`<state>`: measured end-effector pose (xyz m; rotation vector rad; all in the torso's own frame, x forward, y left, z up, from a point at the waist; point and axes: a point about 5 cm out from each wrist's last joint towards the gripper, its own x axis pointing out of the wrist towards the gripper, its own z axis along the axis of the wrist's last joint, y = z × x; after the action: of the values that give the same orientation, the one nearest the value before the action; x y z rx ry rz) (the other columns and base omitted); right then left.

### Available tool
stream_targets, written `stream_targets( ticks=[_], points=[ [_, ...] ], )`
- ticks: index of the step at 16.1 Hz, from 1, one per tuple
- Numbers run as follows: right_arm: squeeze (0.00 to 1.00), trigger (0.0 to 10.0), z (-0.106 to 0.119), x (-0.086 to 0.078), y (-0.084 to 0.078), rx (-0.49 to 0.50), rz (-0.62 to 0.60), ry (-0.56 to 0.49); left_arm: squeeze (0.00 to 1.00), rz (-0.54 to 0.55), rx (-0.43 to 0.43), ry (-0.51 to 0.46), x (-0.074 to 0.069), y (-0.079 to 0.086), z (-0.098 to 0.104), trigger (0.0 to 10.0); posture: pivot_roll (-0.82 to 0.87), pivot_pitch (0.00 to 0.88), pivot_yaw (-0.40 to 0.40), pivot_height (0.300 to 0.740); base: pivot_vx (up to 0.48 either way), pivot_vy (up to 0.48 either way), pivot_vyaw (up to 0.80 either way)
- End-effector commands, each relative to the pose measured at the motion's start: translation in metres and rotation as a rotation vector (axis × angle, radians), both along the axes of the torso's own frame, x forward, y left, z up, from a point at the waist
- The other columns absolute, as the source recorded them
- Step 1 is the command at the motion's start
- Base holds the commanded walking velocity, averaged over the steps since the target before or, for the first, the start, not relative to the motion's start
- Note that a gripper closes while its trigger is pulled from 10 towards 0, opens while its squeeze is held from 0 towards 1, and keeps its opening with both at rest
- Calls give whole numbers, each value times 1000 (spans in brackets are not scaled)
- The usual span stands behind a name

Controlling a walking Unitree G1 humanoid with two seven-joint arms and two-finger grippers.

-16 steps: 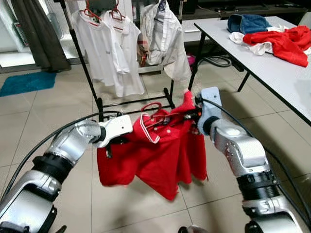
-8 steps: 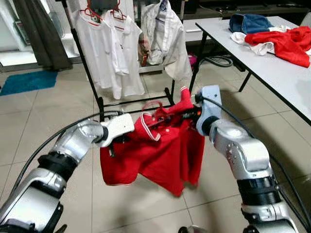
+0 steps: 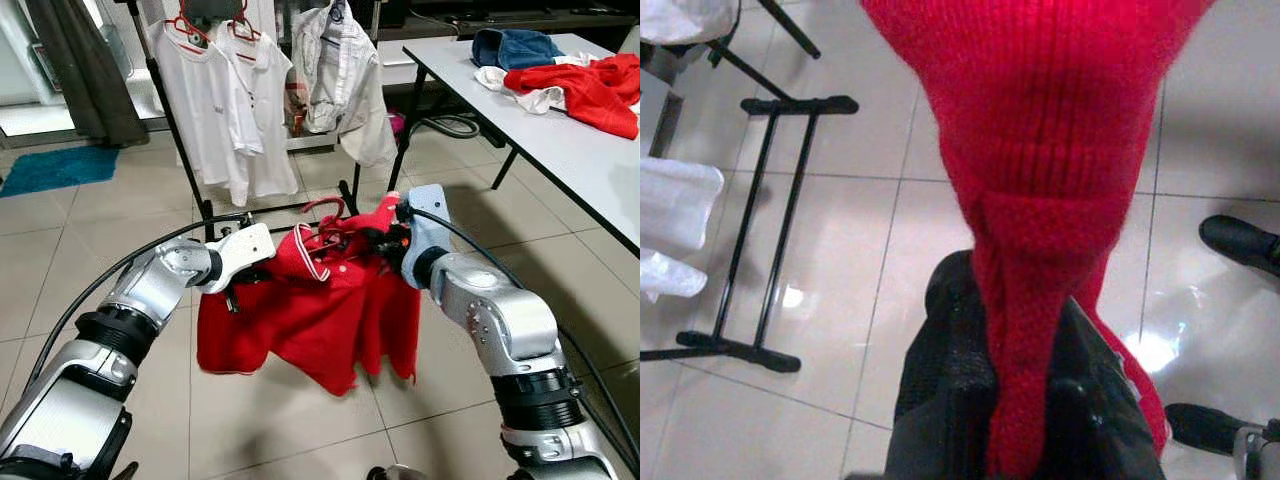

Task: Hang hanger

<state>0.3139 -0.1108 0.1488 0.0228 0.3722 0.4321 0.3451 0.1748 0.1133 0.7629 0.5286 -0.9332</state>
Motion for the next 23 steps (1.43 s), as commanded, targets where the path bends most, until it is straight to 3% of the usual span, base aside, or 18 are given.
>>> stream_targets(
  ticks=[1, 6, 7, 8, 10, 14, 15, 16, 18, 19, 20, 23],
  points=[
    [1000, 10000, 2, -3, 0, -7, 32, 1, 0, -3, -27, -50, 7, 0, 15, 0, -104, 0, 4, 740, 0, 0, 0],
    [1000, 10000, -9, -10, -13, -68, 65, 44, 0, -22, -38, -88, 9, 5, 23, 0, -109, 0, 6, 740, 0, 0, 0],
    [1000, 10000, -8, -12, -10, -55, 104, 35, 0, -25, -43, -104, 10, 5, 25, 0, -109, 0, 6, 740, 0, 0, 0],
    [1000, 10000, -4, -21, 4, -2, 228, 15, 0, -50, -73, -164, 12, 3, 32, 0, -109, 0, 7, 740, 0, 0, 0],
    [1000, 10000, 7, -21, 7, 20, 267, -69, 0, -75, -93, -205, 14, 3, 38, 0, -107, 0, 10, 740, 0, 0, 0],
    [1000, 10000, 40, -8, -18, -32, 262, -298, 0, -131, -203, -243, 10, 9, 47, 0, -106, 0, 11, 740, 0, 0, 0],
    [1000, 10000, 44, -8, -22, -43, 268, -315, 0, -136, -205, -244, 9, 12, 47, 0, -106, 0, 11, 740, 0, 0, 0],
    [1000, 10000, 50, -4, -38, -107, 239, -316, 0, -123, -193, -236, 8, 19, 46, 0, -105, 0, 7, 740, 0, 0, 0],
    [1000, 10000, 41, -1, -55, -155, 155, -225, 0, -102, -228, -239, 8, 22, 47, 0, -107, 0, 7, 740, 0, 0, 0],
    [729, 10000, 23, -3, -51, -103, 124, -114, 0, -98, -275, -243, 7, 19, 48, 0, -107, 0, 7, 740, 0, 0, 0],
    [0, 10000, 15, -3, -47, -73, 98, -76, 0, -102, -308, -247, 7, 17, 49, 0, -107, 0, 8, 740, 0, 0, 0],
    [0, 10000, 2, 1, -34, 86, -10, 4, 0, -126, -359, -244, 5, 10, 50, 0, -103, 0, 8, 740, 0, 0, 0]
  ],
)
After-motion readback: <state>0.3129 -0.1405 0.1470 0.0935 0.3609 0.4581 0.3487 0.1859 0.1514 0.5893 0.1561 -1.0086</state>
